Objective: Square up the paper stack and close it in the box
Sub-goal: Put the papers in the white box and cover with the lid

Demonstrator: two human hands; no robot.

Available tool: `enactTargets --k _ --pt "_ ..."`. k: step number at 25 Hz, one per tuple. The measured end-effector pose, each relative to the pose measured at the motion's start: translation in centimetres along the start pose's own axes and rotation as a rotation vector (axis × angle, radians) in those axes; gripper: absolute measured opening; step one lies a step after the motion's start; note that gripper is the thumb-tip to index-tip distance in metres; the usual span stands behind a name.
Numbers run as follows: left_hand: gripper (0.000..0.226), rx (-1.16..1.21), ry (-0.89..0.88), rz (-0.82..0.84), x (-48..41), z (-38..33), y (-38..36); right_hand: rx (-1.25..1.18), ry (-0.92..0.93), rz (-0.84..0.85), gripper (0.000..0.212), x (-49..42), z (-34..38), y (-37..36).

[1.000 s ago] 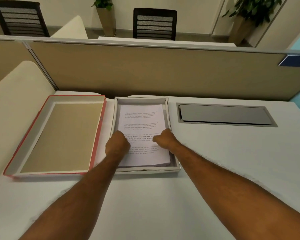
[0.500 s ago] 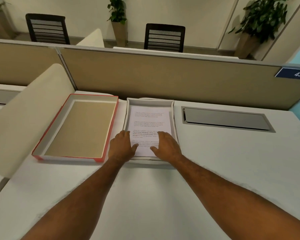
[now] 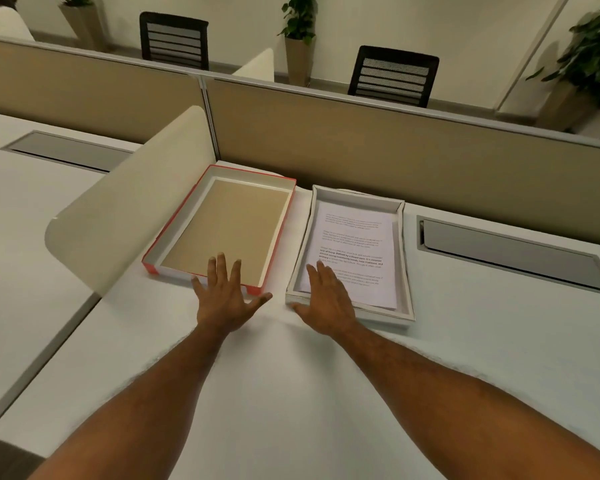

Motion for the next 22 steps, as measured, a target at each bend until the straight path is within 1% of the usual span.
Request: enactTargets --k 4,9,13,16,19,22 --pt "0.122 0.034 0.103 -0.009 -0.4 5.4 1.4 -0.055 0.066 0.003 0.096 -1.2 4.7 -1.3" --pt "0.131 0.152 0.254 -0.005 -0.8 10.9 1.8 -0.183 -0.004 0.100 0.106 -3.1 8.4 -3.3" --pt "0.136 0.254 0.304 -0.034 -1.2 13.8 1.8 -0.251 -0.029 0.138 0.108 -4.0 9.4 -4.3" --pt "0.140 0.350 0.330 -0.113 -1.5 14.4 2.4 -0.380 -0.096 0.167 0.109 -4.7 9.6 -4.7" --pt "0.144 0.508 0.356 -0.211 -1.7 14.8 2.6 -0.420 -0.078 0.147 0.095 -4.9 9.8 -4.7" --pt "0.133 0.707 0.364 -0.390 -1.8 14.8 3.2 -0.504 -0.070 0.132 0.089 -4.8 9.8 -4.6"
Point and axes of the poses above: each hand's wrist, its own x-axis away from the middle knuckle, its own y-axis out of the back of the hand, z = x × y, the point moved 7 cm from there along -x, towards the middle knuckle, and after that the axes turned 7 degrees about -y, right-handed, at the moved point
